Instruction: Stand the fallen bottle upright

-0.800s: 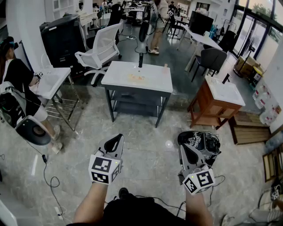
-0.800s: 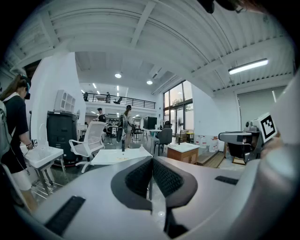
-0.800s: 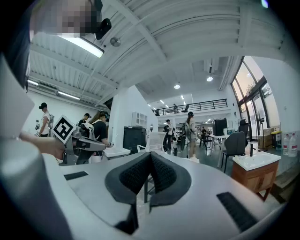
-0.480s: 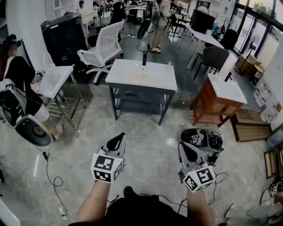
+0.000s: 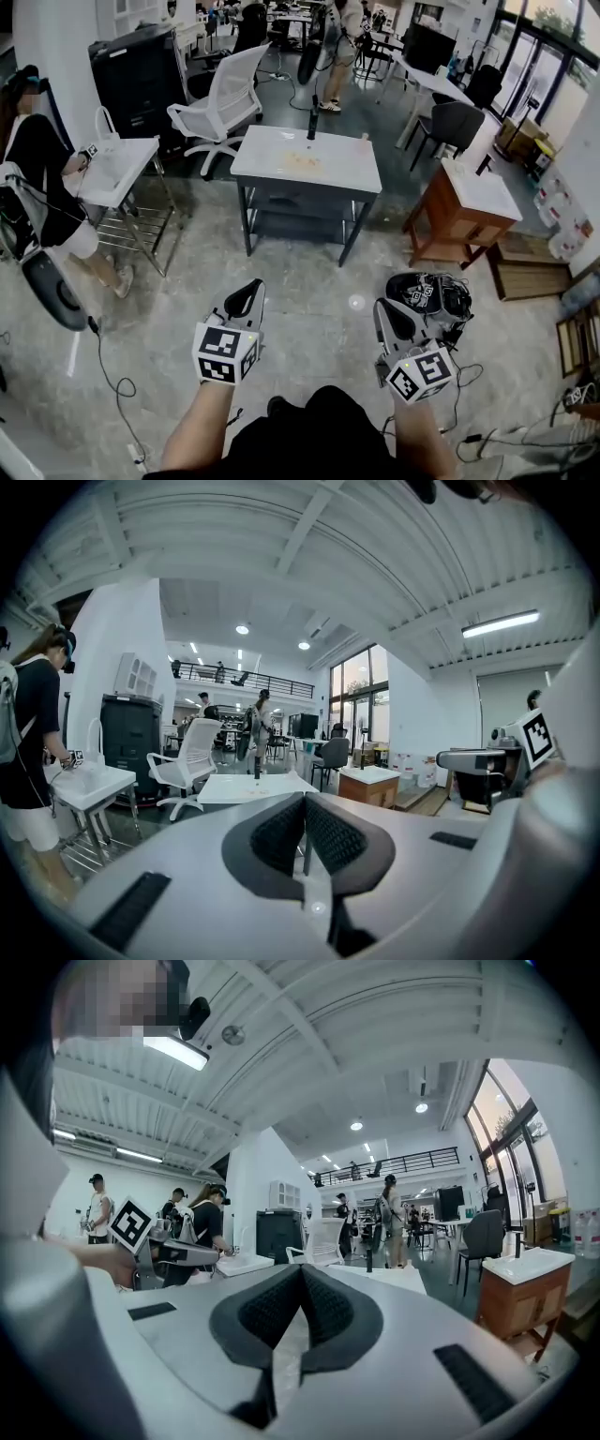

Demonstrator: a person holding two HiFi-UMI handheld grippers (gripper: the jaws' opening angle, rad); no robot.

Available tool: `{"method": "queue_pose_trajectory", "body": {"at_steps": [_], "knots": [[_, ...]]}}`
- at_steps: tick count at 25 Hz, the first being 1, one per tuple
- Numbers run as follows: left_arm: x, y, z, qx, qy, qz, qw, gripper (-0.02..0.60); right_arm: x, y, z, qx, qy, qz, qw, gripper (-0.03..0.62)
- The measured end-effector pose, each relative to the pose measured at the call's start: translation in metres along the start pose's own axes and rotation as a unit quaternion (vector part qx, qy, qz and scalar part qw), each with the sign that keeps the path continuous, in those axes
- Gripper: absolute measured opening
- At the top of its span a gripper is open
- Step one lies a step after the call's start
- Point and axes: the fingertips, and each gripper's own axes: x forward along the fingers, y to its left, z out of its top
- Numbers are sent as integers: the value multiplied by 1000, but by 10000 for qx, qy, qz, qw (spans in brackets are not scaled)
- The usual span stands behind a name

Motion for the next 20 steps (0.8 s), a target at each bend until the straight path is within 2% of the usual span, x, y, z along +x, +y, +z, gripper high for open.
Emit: {"method": "queue_pose_trajectory", "body": {"at_steps": [5,12,20], "knots": [[11,8,-5,43,83,20,10000,17,10,-10,-8,228,9,42,9997,12],[57,20,-16,104,336,-24,9994,17,50,-34,-33,522,200,192,9983,12],[163,26,-10,101,479,59,9988,17,112,-120,-51,774,345,324,9959,14]]}}
